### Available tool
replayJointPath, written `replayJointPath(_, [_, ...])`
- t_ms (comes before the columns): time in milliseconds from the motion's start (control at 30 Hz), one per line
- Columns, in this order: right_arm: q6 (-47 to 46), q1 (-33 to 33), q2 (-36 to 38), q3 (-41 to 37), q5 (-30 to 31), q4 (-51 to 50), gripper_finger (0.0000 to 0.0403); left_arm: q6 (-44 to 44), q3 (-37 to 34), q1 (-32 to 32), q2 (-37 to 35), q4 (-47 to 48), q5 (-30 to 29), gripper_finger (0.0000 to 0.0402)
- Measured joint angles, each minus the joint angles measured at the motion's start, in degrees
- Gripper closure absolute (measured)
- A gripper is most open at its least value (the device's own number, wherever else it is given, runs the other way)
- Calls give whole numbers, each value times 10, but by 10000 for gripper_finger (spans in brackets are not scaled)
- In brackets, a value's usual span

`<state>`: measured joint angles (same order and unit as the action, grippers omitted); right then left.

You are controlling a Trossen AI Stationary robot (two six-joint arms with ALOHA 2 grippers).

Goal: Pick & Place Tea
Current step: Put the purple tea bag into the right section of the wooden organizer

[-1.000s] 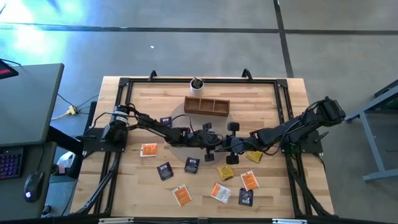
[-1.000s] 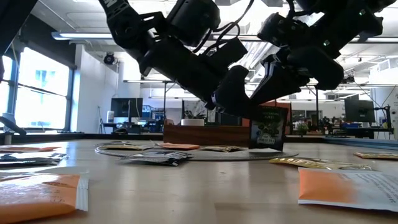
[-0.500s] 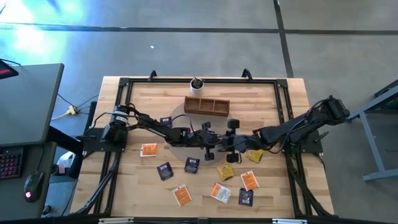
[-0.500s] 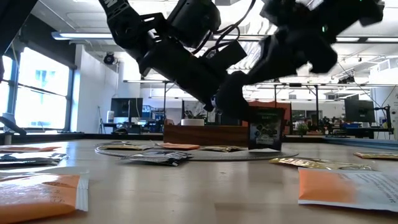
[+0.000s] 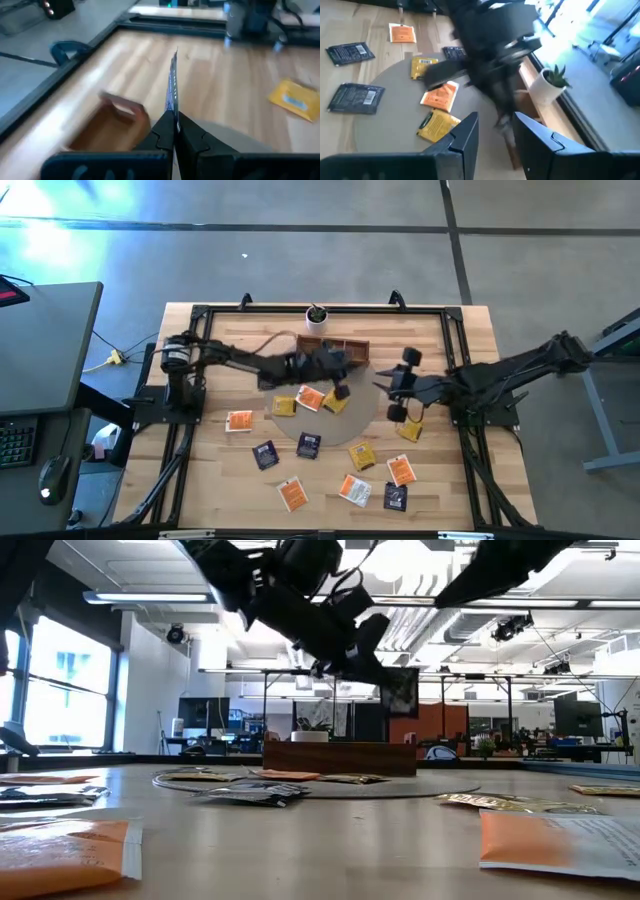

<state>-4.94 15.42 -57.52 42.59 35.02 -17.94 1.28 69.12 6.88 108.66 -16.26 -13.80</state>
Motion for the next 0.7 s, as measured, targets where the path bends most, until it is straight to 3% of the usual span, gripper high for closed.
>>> replayJointPath(167, [-24,0,17,0,-9,-26,285,5,43,68,9,39,92,401])
replayJointPath(367, [-12,0,10,0,-11,-28,284,5,45,98,46,54,115,401])
replayJointPath(700, [-5,0,9,0,-10,-28,284,1,48,96,68,53,123,399])
